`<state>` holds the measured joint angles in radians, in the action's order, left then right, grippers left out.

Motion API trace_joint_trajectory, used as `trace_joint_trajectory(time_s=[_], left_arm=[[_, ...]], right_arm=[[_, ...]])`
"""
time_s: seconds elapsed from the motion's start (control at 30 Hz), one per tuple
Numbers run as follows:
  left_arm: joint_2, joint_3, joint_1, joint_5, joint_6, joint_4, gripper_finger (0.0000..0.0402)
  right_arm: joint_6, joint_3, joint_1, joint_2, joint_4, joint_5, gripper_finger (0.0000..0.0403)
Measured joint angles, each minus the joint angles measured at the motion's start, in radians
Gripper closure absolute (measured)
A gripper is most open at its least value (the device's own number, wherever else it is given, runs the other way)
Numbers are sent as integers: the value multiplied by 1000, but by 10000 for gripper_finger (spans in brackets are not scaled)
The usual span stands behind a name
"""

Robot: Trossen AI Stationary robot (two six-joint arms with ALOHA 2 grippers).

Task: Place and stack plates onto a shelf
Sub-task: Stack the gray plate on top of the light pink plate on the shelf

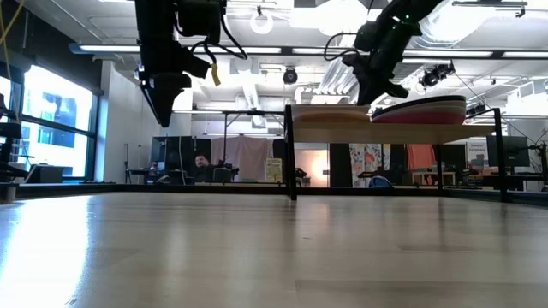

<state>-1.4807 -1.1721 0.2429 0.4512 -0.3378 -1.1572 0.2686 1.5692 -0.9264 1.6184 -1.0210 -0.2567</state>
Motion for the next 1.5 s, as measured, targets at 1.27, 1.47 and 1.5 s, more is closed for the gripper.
trace_joint_trajectory(time_s=[1.27, 1.47, 1.5], left_arm=[[0, 0, 0, -12, 0, 0, 277], [0, 0, 0, -26, 0, 0, 277], [0, 0, 0, -25, 0, 0, 277]], right_arm=[[22, 0, -3, 0, 1, 1, 402], [28, 0, -3, 0, -6, -5, 384], [28, 0, -3, 0, -6, -4, 375]])
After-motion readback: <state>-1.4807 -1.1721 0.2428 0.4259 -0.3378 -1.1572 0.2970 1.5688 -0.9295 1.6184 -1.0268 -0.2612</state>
